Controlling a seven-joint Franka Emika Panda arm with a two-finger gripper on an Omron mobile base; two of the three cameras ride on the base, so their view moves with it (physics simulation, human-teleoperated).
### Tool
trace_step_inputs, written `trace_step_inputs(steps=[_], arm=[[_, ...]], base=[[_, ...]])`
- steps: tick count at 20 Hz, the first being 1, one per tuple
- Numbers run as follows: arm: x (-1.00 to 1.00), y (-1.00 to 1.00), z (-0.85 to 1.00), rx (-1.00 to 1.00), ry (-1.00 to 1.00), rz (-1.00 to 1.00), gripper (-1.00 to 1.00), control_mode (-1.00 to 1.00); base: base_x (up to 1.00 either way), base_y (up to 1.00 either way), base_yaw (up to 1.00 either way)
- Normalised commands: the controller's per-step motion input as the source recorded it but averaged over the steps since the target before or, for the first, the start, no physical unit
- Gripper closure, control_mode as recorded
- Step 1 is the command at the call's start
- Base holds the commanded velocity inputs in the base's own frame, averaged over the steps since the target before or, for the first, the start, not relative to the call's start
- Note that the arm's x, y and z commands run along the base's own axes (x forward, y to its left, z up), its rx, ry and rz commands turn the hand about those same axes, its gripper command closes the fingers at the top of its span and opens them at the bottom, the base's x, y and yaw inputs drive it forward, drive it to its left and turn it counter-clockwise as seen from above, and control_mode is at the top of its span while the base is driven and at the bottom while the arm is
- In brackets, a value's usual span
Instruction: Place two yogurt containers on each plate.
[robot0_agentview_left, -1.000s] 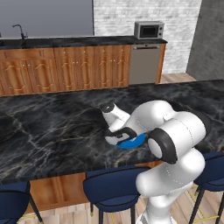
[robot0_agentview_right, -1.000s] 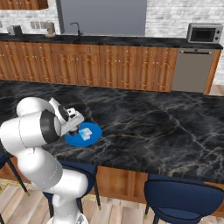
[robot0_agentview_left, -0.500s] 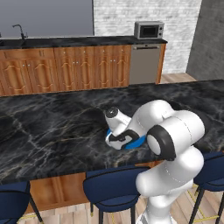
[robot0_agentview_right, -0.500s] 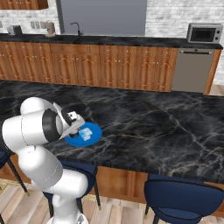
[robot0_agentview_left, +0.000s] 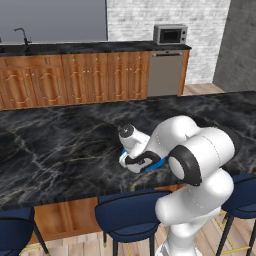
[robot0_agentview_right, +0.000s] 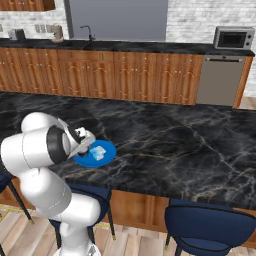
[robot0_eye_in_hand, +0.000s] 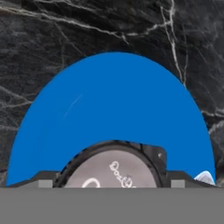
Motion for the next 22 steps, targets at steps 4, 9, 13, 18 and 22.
trace_step_inputs(steps=[4, 9, 13, 18, 22], arm=[[0.0, 0.0, 0.31, 0.0, 0.0, -0.02, -1.0, -1.0], [0.12, 0.01, 0.1, 0.0, 0.0, -0.01, -1.0, -1.0], [0.02, 0.14, 0.11, 0.0, 0.0, -0.01, -1.0, -1.0], [-0.17, 0.33, 0.19, 0.0, 0.0, -0.01, -1.0, -1.0], [-0.44, 0.15, 0.64, 0.02, -0.02, -0.01, -1.0, -1.0]], base=[[0.0, 0.0, 0.0], [0.0, 0.0, 0.0], [0.0, 0.0, 0.0], [0.0, 0.0, 0.0], [0.0, 0.0, 0.0]])
